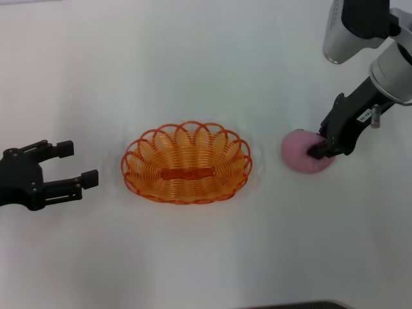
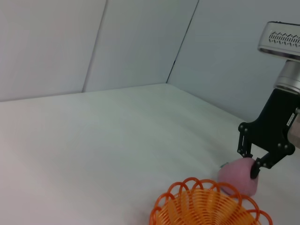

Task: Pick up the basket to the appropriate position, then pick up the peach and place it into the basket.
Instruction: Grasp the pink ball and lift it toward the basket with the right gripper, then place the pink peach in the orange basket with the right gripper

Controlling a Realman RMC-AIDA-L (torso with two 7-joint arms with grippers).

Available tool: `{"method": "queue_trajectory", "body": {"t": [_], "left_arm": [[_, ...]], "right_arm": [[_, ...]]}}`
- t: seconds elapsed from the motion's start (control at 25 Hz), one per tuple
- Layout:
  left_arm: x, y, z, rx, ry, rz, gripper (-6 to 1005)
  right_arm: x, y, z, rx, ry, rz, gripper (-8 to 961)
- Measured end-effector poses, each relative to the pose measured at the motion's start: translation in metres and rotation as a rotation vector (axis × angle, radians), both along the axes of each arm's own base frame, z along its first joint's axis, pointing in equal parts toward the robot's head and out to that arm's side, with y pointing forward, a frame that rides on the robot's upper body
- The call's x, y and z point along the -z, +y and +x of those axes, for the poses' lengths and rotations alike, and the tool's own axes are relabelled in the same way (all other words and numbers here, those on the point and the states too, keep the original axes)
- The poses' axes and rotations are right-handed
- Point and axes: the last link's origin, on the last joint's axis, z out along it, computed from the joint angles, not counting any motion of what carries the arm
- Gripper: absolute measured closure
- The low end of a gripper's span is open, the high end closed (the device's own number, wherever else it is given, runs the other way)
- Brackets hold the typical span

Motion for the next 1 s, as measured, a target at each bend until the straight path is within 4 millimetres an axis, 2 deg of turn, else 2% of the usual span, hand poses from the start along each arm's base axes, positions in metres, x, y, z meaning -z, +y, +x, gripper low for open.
{"method": "queue_trajectory", "body": {"t": [0.24, 0.36, 0.52, 0.68, 0.88, 1.0], "left_arm": [[0.000, -0.001, -0.001, -0.006, -0.002, -0.002, 104], [0.000, -0.001, -0.001, -0.007, -0.003, -0.003, 105], [0.000, -0.002, 0.000, -0.006, -0.007, -0.007, 106], [0.000, -0.002, 0.000, -0.009, -0.011, -0.011, 106], [-0.001, -0.001, 0.001, -0.009, -0.011, -0.012, 105], [-0.001, 0.000, 0.001, -0.008, -0.010, -0.011, 105]], "right_arm": [[-0.011, 0.004, -0.011, -0.021, 0.058, 0.028, 772], [-0.026, 0.006, -0.027, -0.060, 0.164, 0.058, 822], [-0.038, 0.010, -0.051, -0.127, 0.336, 0.085, 838], [-0.031, 0.011, -0.072, -0.196, 0.452, 0.072, 853], [-0.009, 0.010, -0.096, -0.231, 0.598, 0.035, 882], [0.000, 0.012, -0.101, -0.226, 0.625, 0.032, 908]]}}
